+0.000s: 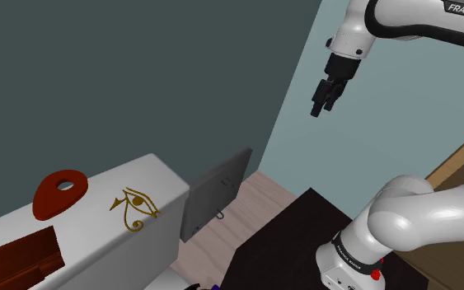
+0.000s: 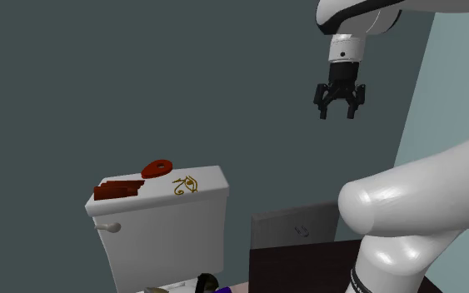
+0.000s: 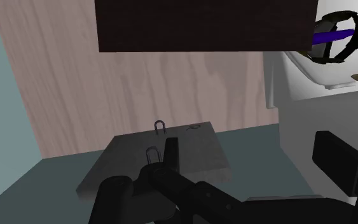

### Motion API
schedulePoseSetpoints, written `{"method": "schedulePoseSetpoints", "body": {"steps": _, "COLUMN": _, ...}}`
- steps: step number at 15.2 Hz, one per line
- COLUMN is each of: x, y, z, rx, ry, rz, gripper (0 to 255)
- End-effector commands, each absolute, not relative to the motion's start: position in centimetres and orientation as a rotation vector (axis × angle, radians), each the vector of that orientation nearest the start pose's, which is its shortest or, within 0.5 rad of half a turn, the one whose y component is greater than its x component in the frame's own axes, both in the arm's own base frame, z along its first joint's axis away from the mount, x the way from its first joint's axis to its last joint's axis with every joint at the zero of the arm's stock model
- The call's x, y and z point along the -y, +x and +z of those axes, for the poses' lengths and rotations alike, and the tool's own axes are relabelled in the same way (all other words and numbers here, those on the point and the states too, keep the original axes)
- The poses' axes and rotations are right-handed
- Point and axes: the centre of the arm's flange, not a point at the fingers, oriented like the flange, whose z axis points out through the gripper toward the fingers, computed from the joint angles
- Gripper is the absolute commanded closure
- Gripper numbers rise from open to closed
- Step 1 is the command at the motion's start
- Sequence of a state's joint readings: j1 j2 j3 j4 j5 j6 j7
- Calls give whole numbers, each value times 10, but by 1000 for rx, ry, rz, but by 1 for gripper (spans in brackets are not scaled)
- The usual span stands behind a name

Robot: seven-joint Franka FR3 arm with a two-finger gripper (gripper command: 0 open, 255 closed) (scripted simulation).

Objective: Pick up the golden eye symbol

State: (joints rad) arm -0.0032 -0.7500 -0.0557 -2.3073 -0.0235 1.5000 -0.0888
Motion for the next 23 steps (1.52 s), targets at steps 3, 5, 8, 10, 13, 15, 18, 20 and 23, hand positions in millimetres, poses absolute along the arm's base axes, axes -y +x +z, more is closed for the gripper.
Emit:
{"method": "schedulePoseSetpoints", "body": {"steps": 3, "x": 4, "y": 316, "z": 584, "rx": 72, "ry": -3123, "rz": 86, "gripper": 0}}
{"method": "schedulePoseSetpoints", "body": {"steps": 5, "x": -19, "y": 324, "z": 573, "rx": 73, "ry": -3125, "rz": 82, "gripper": 0}}
{"method": "schedulePoseSetpoints", "body": {"steps": 8, "x": -53, "y": 335, "z": 555, "rx": 76, "ry": -3127, "rz": 77, "gripper": 0}}
{"method": "schedulePoseSetpoints", "body": {"steps": 10, "x": -76, "y": 343, "z": 544, "rx": 77, "ry": -3129, "rz": 74, "gripper": 0}}
{"method": "schedulePoseSetpoints", "body": {"steps": 13, "x": -110, "y": 354, "z": 526, "rx": 80, "ry": -3132, "rz": 69, "gripper": 0}}
{"method": "schedulePoseSetpoints", "body": {"steps": 15, "x": -132, "y": 362, "z": 515, "rx": 81, "ry": -3133, "rz": 66, "gripper": 0}}
{"method": "schedulePoseSetpoints", "body": {"steps": 18, "x": -166, "y": 373, "z": 497, "rx": 84, "ry": -3136, "rz": 61, "gripper": 0}}
{"method": "schedulePoseSetpoints", "body": {"steps": 20, "x": -189, "y": 380, "z": 486, "rx": 86, "ry": -3137, "rz": 57, "gripper": 0}}
{"method": "schedulePoseSetpoints", "body": {"steps": 23, "x": -222, "y": 392, "z": 468, "rx": 88, "ry": -3140, "rz": 52, "gripper": 0}}
